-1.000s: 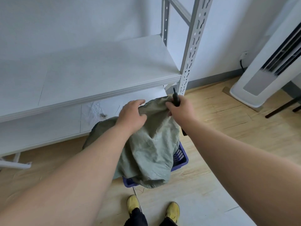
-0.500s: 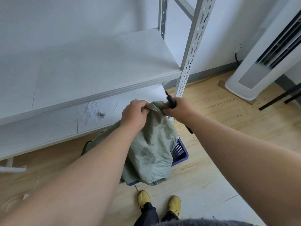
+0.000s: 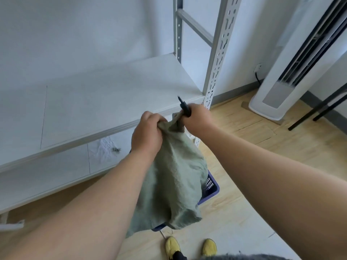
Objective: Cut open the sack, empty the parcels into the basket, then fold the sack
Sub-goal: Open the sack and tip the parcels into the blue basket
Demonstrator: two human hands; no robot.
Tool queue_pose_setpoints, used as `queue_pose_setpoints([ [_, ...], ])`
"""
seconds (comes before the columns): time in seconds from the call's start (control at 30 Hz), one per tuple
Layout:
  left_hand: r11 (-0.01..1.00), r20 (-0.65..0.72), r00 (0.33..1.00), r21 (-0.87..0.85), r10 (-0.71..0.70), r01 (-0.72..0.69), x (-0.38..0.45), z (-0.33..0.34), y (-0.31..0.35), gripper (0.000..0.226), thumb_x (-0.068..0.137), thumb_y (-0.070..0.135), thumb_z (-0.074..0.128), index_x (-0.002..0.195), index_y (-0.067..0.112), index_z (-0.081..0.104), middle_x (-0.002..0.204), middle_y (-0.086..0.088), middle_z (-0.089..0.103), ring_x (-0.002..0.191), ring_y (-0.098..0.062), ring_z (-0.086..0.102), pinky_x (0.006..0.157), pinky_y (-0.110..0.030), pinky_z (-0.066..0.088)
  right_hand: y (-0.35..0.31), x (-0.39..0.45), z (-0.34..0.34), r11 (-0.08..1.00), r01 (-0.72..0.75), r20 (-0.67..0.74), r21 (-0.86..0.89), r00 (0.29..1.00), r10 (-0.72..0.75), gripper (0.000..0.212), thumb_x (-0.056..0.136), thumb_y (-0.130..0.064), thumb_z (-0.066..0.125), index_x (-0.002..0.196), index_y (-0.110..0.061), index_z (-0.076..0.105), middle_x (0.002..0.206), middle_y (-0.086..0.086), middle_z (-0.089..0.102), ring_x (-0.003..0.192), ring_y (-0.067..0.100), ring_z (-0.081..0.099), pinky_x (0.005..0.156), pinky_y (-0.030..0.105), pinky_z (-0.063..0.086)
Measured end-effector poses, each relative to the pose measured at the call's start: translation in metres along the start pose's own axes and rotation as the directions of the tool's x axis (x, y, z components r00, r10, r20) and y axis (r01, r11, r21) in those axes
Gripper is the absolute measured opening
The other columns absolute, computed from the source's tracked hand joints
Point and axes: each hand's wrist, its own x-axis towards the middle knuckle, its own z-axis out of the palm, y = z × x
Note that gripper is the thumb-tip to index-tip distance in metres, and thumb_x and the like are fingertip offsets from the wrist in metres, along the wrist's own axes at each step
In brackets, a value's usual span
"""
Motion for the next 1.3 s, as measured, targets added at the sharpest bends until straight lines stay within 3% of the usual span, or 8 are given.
queue_pose_setpoints([
  [0.13, 0.995, -0.103, 0.991, -0.055, 0.080, -0.086, -0.008, -0.007, -0.008, 0.038, 0.078, -0.007, 0.046, 0.099, 0.016, 0.067, 0.108, -0.003, 0.053, 0.091, -0.022, 0.058, 0.074, -0.033, 0.050, -0.010, -0.006, -0.002, 0.988, 0.058, -0.149, 0.141, 0.988, -0.037, 0.009, 0.084, -0.015, 0.052, 0.089, -0.014, 0.060, 0.077, 0.000, 0.064, 0.074, 0.022, 0.059, 0.064, 0.033, 0.046],
  [0.33, 1.000, 0.023, 1.000, -0.017, -0.010, 0.010, -0.009, -0.010, -0.019, 0.038, 0.077, -0.003, 0.049, 0.099, 0.023, 0.067, 0.107, 0.003, 0.049, 0.100, -0.020, 0.056, 0.082, -0.034, 0.050, 0.008, -0.009, 0.000, 0.991, -0.111, 0.159, 0.076, 0.982, 0.098, 0.012, 0.085, -0.015, 0.063, 0.096, -0.012, 0.067, 0.087, 0.005, 0.068, 0.075, 0.020, 0.059, 0.074, 0.035, 0.052],
  [0.47, 0.964, 0.424, 0.905, -0.221, -0.043, 0.150, -0.019, -0.013, -0.009, 0.074, 0.074, 0.020, 0.073, 0.137, 0.029, 0.037, 0.139, 0.004, 0.029, 0.132, -0.011, 0.030, 0.111, -0.032, 0.032, -0.007, -0.011, -0.005, 0.959, -0.045, 0.110, 0.279, 0.994, 0.014, 0.026, 0.081, 0.001, 0.057, 0.093, -0.016, 0.072, 0.076, -0.007, 0.066, 0.056, -0.008, 0.055, 0.048, 0.006, 0.040],
  [0.57, 0.905, 0.529, 0.840, -0.288, -0.123, 0.314, -0.017, -0.018, 0.000, 0.069, 0.071, 0.041, 0.079, 0.130, 0.030, 0.047, 0.124, 0.009, 0.053, 0.114, -0.012, 0.054, 0.091, -0.029, 0.047, -0.012, -0.014, -0.003, 0.949, 0.010, 0.085, 0.316, 0.996, -0.038, 0.034, 0.079, 0.007, 0.053, 0.096, -0.017, 0.072, 0.086, -0.010, 0.069, 0.069, -0.009, 0.059, 0.056, 0.003, 0.044],
  [0.77, 0.875, 0.166, 0.936, -0.335, -0.310, 0.349, -0.009, -0.031, -0.005, 0.018, 0.090, 0.031, 0.060, 0.104, 0.020, 0.064, 0.096, 0.004, 0.065, 0.092, -0.019, 0.062, 0.075, -0.028, 0.045, 0.017, -0.015, 0.004, 0.860, -0.156, 0.023, 0.487, 0.986, 0.166, 0.027, 0.086, -0.030, 0.067, 0.113, -0.028, 0.066, 0.103, -0.012, 0.068, 0.074, 0.008, 0.057, 0.078, 0.031, 0.051],
  [0.93, 0.874, 0.413, 0.892, -0.348, -0.182, 0.339, -0.020, -0.028, -0.003, 0.010, 0.091, 0.025, 0.061, 0.100, 0.026, 0.067, 0.100, 0.005, 0.071, 0.097, -0.016, 0.066, 0.090, -0.033, 0.051, 0.035, -0.025, 0.019, 0.879, -0.256, 0.319, 0.402, 0.939, 0.127, 0.014, 0.089, -0.018, 0.067, 0.095, -0.027, 0.059, 0.095, -0.006, 0.062, 0.075, 0.013, 0.062, 0.056, 0.015, 0.048],
  [1.17, 0.982, 0.322, 0.935, -0.066, -0.146, 0.176, -0.023, -0.029, 0.003, 0.020, 0.084, 0.030, 0.068, 0.103, 0.028, 0.063, 0.100, 0.009, 0.067, 0.093, -0.014, 0.062, 0.085, -0.032, 0.049, 0.031, -0.009, 0.016, 0.935, -0.193, 0.125, 0.296, 0.979, 0.163, 0.009, 0.088, -0.022, 0.065, 0.094, -0.018, 0.061, 0.080, 0.003, 0.064, 0.075, 0.024, 0.060, 0.074, 0.037, 0.051],
  [1.3, 0.994, -0.137, 0.988, 0.079, -0.070, 0.081, -0.021, -0.033, 0.010, 0.013, 0.089, 0.018, 0.060, 0.102, 0.017, 0.064, 0.100, 0.003, 0.060, 0.088, -0.011, 0.050, 0.075, -0.025, 0.039, 0.018, -0.012, 0.014, 0.898, -0.085, 0.054, 0.431, 0.996, 0.069, 0.003, 0.090, -0.017, 0.062, 0.090, -0.018, 0.059, 0.080, 0.006, 0.071, 0.068, 0.016, 0.069, 0.069, 0.030, 0.059],
])
